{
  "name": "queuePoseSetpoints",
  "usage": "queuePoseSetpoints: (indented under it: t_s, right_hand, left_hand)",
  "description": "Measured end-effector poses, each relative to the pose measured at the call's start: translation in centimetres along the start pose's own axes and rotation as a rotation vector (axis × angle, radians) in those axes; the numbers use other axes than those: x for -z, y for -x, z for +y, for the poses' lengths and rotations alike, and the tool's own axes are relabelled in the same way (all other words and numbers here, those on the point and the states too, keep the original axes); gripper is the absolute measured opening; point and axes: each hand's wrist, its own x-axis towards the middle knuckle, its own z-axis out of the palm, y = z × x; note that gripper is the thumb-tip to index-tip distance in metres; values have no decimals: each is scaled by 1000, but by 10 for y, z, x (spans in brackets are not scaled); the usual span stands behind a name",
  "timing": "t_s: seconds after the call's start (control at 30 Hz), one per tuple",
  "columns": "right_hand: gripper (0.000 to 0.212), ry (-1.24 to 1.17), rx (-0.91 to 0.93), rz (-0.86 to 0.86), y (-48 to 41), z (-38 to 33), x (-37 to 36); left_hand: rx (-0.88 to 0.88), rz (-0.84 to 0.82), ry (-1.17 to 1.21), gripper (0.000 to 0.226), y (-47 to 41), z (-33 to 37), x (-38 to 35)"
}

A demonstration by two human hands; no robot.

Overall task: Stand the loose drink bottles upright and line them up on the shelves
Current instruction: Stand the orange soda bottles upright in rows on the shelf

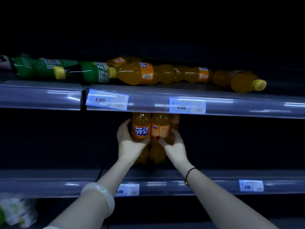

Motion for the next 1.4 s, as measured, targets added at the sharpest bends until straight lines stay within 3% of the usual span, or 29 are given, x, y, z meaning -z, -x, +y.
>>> queuePoseSetpoints:
  t_s: [0.1, 0.2, 0.33, 0.53, 0.63, 0.77, 0.9, 1.03, 1.13, 1.27, 1.33, 1.4]
  right_hand:
    - [39, 142, 178, 26, 29, -14, 19]
    - [31, 181, 302, -22, 60, -43, 39]
    - [24, 174, 475, 39, 76, -102, 70]
    - [20, 186, 484, 5, 32, -195, 98]
    - [21, 249, 422, -62, 5, -217, 88]
    - [33, 342, 341, -208, -28, -227, 58]
    - [57, 491, 352, -314, -60, -228, 29]
    - [82, 710, 369, -347, -86, -222, 16]
    - [91, 786, 338, -338, -96, -217, 10]
    - [75, 364, 424, -128, -100, -221, 21]
    - [71, 206, 435, -63, -99, -233, 32]
    - [70, 145, 434, -2, -96, -245, 40]
  left_hand:
    - [-129, 28, -88, 62, 33, 29, 6]
    - [-178, -91, -7, 43, 63, 60, 9]
    - [-306, -129, 28, 28, 73, 128, 12]
    - [-345, -11, 17, 26, 1, 224, 21]
    - [-266, -15, -371, 48, -50, 226, 36]
    - [-31, -219, -1022, 76, -94, 212, 53]
    - [-100, -279, -1250, 67, -131, 199, 60]
    - [-162, -439, -1099, 70, -145, 197, 68]
    - [-234, -438, -807, 68, -144, 200, 74]
    - [-418, -229, -333, 58, -147, 223, 69]
    - [-341, -121, -1, 54, -147, 242, 57]
    - [-183, -158, 288, 61, -144, 254, 40]
